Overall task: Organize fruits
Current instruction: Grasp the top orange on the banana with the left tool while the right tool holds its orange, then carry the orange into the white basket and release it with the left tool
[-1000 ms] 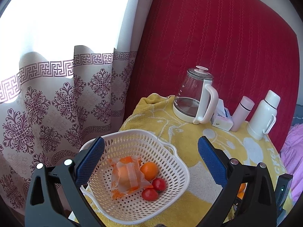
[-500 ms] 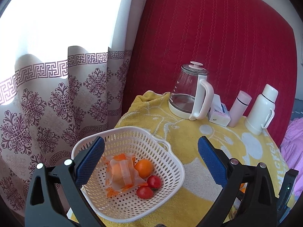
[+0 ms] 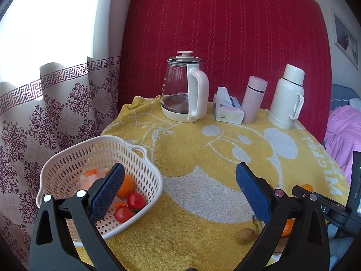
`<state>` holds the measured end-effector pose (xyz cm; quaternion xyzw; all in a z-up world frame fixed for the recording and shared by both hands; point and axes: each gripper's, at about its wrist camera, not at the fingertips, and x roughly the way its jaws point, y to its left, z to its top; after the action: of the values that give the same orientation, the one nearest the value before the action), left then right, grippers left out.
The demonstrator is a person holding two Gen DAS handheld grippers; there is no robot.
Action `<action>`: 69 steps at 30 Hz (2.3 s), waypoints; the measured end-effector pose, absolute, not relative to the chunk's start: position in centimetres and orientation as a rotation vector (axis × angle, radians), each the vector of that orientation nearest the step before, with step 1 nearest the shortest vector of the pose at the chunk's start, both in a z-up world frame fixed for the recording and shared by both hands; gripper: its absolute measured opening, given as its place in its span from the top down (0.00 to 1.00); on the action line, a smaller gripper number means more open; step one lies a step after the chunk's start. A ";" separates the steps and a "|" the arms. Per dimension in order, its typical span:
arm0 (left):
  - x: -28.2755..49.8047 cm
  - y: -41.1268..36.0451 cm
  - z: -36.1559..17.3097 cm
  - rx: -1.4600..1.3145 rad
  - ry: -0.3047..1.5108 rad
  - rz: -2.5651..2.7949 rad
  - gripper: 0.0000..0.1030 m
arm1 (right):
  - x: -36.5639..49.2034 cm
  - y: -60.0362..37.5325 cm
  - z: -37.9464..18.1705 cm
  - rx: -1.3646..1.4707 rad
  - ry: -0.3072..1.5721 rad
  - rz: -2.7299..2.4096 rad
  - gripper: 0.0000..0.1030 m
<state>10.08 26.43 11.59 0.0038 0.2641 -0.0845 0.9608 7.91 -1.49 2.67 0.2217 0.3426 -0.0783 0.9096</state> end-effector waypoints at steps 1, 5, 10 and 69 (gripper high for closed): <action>10.0 25.7 11.2 0.016 0.542 -0.190 0.03 | 7.9 -1.5 2.6 0.460 0.709 -0.164 0.55; 10.3 23.2 9.8 0.050 0.580 -0.249 0.05 | 7.9 -1.5 2.4 0.460 0.713 -0.170 0.55; 11.2 20.4 8.5 0.098 0.629 -0.326 0.14 | 7.7 -1.8 2.4 0.476 0.711 -0.179 0.55; 12.5 17.9 6.7 0.054 0.689 -0.436 0.60 | 7.2 -2.4 2.4 0.533 0.664 -0.186 0.55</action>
<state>12.51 17.85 6.74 0.0261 0.3348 -0.2122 0.9177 7.17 -2.38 2.43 0.2579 0.3214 -0.0902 0.9067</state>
